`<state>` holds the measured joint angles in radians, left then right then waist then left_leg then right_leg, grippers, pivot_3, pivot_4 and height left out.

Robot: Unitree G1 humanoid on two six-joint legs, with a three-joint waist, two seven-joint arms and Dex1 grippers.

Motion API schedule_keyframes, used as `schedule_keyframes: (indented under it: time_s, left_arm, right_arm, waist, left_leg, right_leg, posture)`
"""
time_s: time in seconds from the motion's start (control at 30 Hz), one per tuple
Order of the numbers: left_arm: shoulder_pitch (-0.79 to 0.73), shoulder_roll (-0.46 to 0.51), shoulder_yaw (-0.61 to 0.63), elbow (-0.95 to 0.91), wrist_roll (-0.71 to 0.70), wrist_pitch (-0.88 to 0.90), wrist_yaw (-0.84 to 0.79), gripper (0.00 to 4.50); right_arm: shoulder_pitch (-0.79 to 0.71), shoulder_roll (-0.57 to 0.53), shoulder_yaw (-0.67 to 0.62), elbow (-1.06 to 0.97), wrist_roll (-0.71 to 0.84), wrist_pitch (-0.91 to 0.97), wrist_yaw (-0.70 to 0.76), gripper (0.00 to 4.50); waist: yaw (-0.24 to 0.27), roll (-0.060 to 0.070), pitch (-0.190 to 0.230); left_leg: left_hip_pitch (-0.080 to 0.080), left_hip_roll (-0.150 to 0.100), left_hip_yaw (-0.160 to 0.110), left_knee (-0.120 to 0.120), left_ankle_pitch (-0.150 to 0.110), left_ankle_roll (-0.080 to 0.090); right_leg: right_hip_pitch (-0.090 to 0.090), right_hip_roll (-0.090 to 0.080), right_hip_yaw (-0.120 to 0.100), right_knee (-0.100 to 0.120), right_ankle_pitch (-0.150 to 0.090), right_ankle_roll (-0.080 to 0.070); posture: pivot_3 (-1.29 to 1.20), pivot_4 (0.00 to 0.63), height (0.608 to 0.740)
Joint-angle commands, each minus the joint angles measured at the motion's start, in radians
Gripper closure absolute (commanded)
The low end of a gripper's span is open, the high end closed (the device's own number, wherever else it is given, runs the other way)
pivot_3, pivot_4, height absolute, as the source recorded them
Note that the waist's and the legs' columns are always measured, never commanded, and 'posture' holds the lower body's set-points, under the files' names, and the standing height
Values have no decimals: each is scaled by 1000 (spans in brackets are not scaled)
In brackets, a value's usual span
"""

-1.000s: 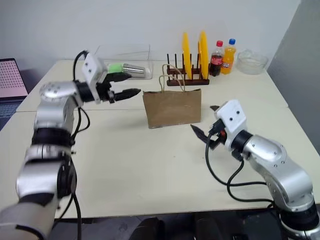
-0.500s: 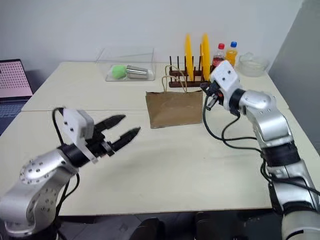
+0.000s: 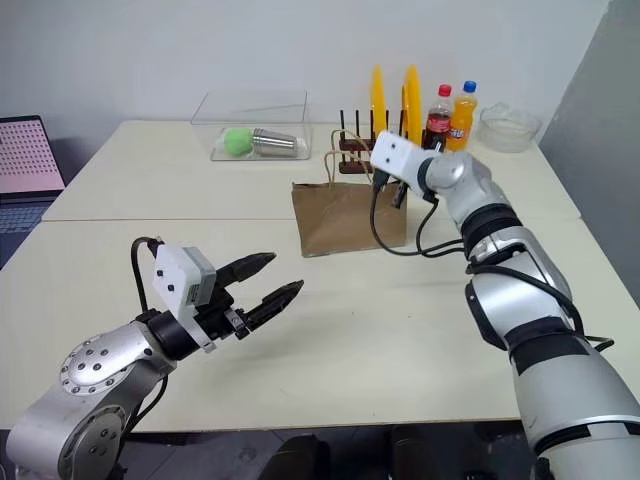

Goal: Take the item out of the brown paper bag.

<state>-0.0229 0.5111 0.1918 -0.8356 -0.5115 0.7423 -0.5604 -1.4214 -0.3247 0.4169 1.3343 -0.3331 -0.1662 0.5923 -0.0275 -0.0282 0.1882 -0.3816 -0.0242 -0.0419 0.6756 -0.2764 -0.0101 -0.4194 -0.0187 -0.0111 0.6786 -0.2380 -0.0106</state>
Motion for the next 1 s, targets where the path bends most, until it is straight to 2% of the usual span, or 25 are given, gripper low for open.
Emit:
schedule_keyframes:
  time_s: [0.03,0.1,0.2,0.3,0.5,0.63,0.73,0.8,0.83,1.0]
  left_arm:
    - [20,19,-11,-45,-12,-41,-4,1237]
    - [37,32,-9,-49,-16,-49,-10,1237]
    - [54,63,-9,-41,-33,-53,-40,1237]
    - [60,90,-11,-31,-43,-59,-59,1237]
    - [54,130,9,7,-82,-66,-107,1237]
    - [24,151,21,43,-97,-96,-137,1237]
    - [-16,168,22,78,-111,-129,-178,1237]
    - [-38,205,-8,103,-71,-169,-223,903]
    - [-46,224,-27,113,-51,-190,-245,884]
    - [-109,300,-154,204,86,-362,-373,0]
  right_arm:
    - [-39,-15,6,-5,-38,-75,99,4472]
    - [-37,-30,1,-16,-39,-118,198,4472]
    - [-7,-80,-16,-58,-7,-212,464,4472]
    - [36,-115,-29,-124,26,-252,622,4472]
    - [159,-158,-57,-339,109,-219,798,4472]
    - [221,-167,-73,-465,143,-179,823,4472]
    - [274,-172,-129,-597,216,-144,790,4472]
    - [364,-191,-195,-808,305,-4,771,4138]
    - [417,-205,-220,-917,338,70,762,4138]
    - [740,-261,-336,-1454,483,474,628,4100]
  waist:
    - [-1,0,0]
    - [-1,0,0]
    - [-1,1,0]
    - [-1,1,0]
    - [0,1,1]
    - [-1,2,1]
    - [0,2,1]
    - [2,2,1]
    - [3,2,1]
    - [30,2,1]
  left_leg:
    - [0,0,0,0,0,0]
    - [0,0,0,0,0,0]
    - [1,0,0,-1,0,0]
    - [1,0,0,-1,0,0]
    - [1,0,-1,0,0,0]
    - [1,1,-1,0,0,0]
    - [1,1,-1,-1,0,0]
    - [1,1,-1,-1,0,0]
    - [0,1,-2,-1,0,0]
    - [-1,0,-3,-2,0,0]
  right_leg:
    - [0,0,0,0,0,0]
    - [0,0,0,0,0,0]
    - [0,0,0,0,0,0]
    - [0,0,0,0,0,0]
    - [1,0,-1,0,0,0]
    - [0,0,-1,0,0,0]
    - [0,0,-1,0,0,0]
    - [0,0,-1,0,0,0]
    - [0,0,-2,0,0,0]
    - [0,0,-3,-3,0,0]
  posture:
    - [0,150,740]
    - [0,150,740]
    - [0,150,740]
    - [0,150,740]
    - [0,150,740]
    - [0,150,740]
    - [0,150,740]
    - [0,150,740]
    - [0,150,740]
    - [0,150,740]
